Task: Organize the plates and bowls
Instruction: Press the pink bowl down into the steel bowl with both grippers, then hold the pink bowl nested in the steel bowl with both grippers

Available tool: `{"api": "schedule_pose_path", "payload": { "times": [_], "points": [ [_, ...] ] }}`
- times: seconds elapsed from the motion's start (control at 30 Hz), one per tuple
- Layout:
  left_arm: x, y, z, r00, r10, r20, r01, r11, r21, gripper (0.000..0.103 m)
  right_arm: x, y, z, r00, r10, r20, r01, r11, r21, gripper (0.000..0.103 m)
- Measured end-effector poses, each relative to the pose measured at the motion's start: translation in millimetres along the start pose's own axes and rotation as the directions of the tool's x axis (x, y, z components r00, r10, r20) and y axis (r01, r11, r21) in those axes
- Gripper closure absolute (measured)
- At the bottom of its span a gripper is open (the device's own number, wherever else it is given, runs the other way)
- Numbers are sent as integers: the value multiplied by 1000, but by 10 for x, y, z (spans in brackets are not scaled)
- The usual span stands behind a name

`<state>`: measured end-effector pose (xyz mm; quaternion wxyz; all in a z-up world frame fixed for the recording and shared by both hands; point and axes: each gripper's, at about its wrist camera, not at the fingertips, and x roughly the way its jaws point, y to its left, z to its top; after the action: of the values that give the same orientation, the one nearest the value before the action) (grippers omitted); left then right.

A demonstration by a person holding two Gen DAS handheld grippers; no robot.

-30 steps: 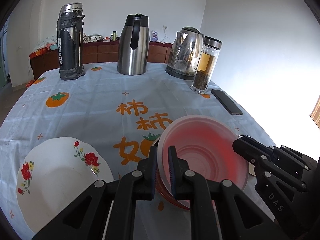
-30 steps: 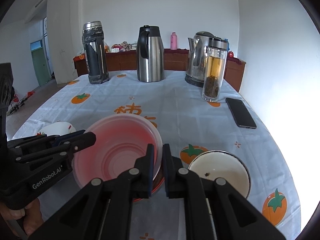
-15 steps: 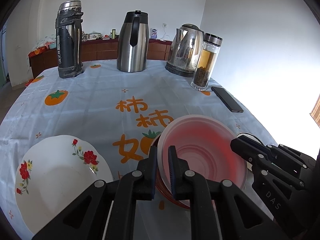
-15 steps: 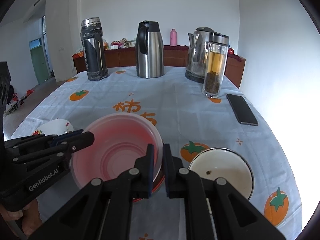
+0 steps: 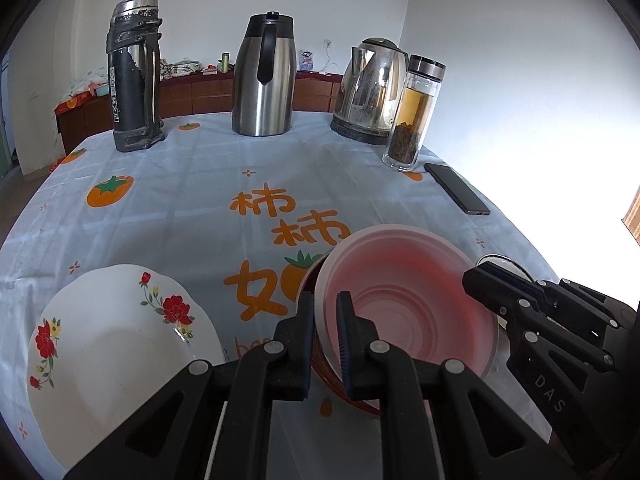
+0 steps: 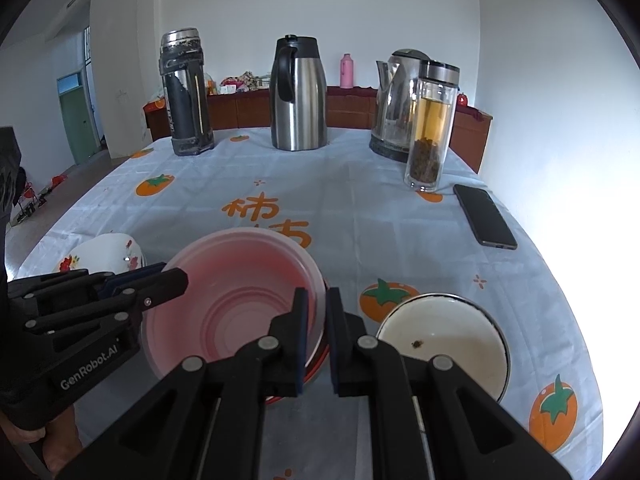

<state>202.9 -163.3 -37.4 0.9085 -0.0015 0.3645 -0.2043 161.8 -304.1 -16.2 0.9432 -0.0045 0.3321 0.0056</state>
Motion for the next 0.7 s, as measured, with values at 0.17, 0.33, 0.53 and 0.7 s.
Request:
{"api": "schedule_pose_path", "payload": {
  "times": [0.17,0.33,0.53,0.7],
  "points": [
    [1,1,-6,1000,0,-3,0,1000,2,91,37,-2,-6,1000,-2,-13,2,1000,-4,93],
    [21,-1,-12,1000,2,-12,-2,1000,5,91,75,3,-18,1000,-5,-23,5,1000,-6,93],
    [31,-2,-15,1000,1,-15,-1,1000,8,91,110,-13,-31,999,-4,-33,4,1000,-3,92],
    [38,-36,-30,1000,8,-14,-8,1000,30,91,114,-39,-46,999,-4,-34,5,1000,4,92]
  ]
}}
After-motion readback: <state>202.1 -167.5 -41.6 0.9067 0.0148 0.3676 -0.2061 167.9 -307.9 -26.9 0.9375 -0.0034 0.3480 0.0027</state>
